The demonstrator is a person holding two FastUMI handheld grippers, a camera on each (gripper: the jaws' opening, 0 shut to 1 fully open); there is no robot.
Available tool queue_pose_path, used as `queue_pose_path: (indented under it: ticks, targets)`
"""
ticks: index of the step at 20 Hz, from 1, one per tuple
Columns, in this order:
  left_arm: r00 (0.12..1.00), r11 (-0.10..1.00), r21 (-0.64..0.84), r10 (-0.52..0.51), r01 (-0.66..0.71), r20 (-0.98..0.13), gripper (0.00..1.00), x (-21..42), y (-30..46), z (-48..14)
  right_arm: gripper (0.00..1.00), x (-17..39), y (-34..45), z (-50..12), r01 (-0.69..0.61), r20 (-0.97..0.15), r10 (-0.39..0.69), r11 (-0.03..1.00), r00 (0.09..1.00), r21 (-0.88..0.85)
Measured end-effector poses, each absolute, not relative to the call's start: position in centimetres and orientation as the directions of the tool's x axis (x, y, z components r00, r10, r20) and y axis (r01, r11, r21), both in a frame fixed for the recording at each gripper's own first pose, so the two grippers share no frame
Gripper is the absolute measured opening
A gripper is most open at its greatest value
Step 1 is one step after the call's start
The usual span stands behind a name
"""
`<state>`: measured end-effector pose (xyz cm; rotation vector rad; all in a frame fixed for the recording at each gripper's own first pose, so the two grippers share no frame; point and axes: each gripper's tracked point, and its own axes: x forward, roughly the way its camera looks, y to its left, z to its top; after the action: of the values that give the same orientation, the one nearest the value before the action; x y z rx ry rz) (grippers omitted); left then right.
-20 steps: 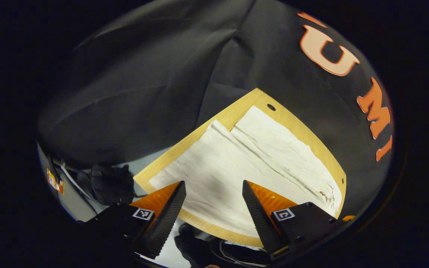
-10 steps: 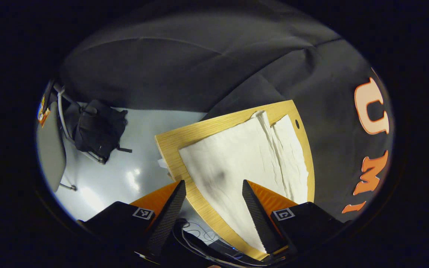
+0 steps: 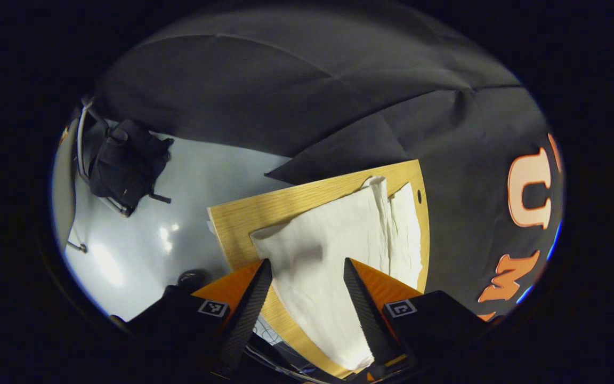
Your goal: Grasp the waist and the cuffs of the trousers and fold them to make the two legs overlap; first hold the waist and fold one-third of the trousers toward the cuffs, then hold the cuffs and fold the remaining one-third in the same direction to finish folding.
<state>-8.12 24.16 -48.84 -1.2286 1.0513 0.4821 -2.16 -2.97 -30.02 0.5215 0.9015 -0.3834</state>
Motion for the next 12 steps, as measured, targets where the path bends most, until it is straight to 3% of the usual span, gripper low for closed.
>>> queue_pose_path:
  ticks: [2, 7, 8, 11, 12]
  targets:
    - [0.485, 0.321, -0.531, -0.218, -0.784, -0.847, 0.82, -7.3, 23.7, -49.2, 0.95, -2.2, -2.7, -30.9, 0.532, -0.830, -0.087, 0.803, 0.552, 0.269]
    - [0.459, 0.341, -0.502, -0.203, -0.795, -0.865, 0.70, -5.5, 23.2, -50.0, 0.95, -1.7, -5.7, -32.5, 0.566, -0.845, -0.117, 0.788, 0.521, 0.241]
    - [0.459, 0.344, -0.501, -0.201, -0.794, -0.865, 0.54, -5.1, 23.3, -50.4, 0.95, -1.7, -6.4, -32.7, 0.574, -0.848, -0.123, 0.784, 0.515, 0.235]
    - [0.441, 0.384, -0.480, -0.189, -0.789, -0.877, 0.34, -4.9, 23.4, -51.0, 0.95, -1.6, -9.0, -33.6, 0.600, -0.855, -0.143, 0.768, 0.499, 0.222]
    - [0.437, 0.401, -0.472, -0.181, -0.785, -0.881, 0.17, -4.9, 23.4, -51.2, 0.95, -1.5, -9.6, -34.0, 0.613, -0.856, -0.149, 0.758, 0.494, 0.222]
